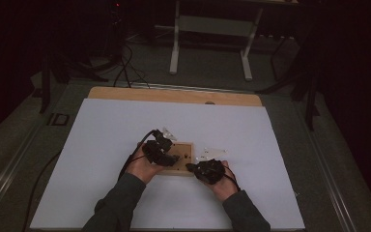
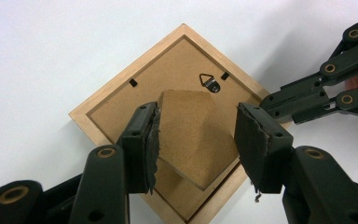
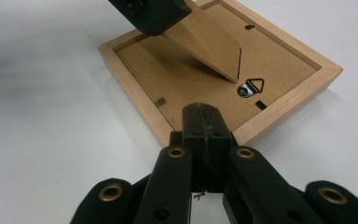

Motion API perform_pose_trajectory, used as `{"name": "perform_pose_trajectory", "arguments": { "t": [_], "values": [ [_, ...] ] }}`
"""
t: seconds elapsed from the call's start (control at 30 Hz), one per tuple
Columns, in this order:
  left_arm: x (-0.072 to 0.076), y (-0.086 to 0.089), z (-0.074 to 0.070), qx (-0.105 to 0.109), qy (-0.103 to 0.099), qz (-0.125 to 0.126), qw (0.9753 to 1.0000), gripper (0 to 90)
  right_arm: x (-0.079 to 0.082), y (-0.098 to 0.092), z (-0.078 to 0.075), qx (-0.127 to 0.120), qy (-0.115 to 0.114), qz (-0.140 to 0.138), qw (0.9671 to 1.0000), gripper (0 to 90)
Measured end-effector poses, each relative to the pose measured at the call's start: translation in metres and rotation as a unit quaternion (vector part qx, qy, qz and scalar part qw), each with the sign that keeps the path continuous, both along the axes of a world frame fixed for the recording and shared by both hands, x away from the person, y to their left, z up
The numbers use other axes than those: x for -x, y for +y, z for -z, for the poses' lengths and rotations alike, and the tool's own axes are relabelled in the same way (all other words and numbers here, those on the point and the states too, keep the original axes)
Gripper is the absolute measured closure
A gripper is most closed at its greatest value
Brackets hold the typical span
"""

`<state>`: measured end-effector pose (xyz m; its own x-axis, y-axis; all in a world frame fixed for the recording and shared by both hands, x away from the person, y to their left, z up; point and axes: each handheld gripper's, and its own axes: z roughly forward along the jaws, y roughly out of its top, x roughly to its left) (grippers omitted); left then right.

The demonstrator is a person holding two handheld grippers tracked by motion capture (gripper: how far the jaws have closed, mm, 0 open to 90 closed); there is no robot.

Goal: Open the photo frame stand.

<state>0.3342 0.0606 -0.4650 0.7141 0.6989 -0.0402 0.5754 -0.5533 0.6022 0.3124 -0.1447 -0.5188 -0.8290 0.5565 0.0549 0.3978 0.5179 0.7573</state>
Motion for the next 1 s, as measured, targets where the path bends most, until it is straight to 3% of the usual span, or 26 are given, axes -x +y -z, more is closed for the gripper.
{"name": "perform_pose_trajectory", "arguments": {
  "t": [0.73,1.0],
  "values": [
    [-0.0009,0.0015,0.0072,-0.009,0.010,0.009,0.9999,50.8,-0.0011,-0.0017,0.0009,-0.009,0.006,-0.001,0.9999,90.0],
    [-0.0025,0.0088,0.0039,0.025,0.013,-0.006,0.9996,43.3,-0.0012,-0.0018,0.0009,-0.009,0.007,-0.001,0.9999,90.0]
  ]
}}
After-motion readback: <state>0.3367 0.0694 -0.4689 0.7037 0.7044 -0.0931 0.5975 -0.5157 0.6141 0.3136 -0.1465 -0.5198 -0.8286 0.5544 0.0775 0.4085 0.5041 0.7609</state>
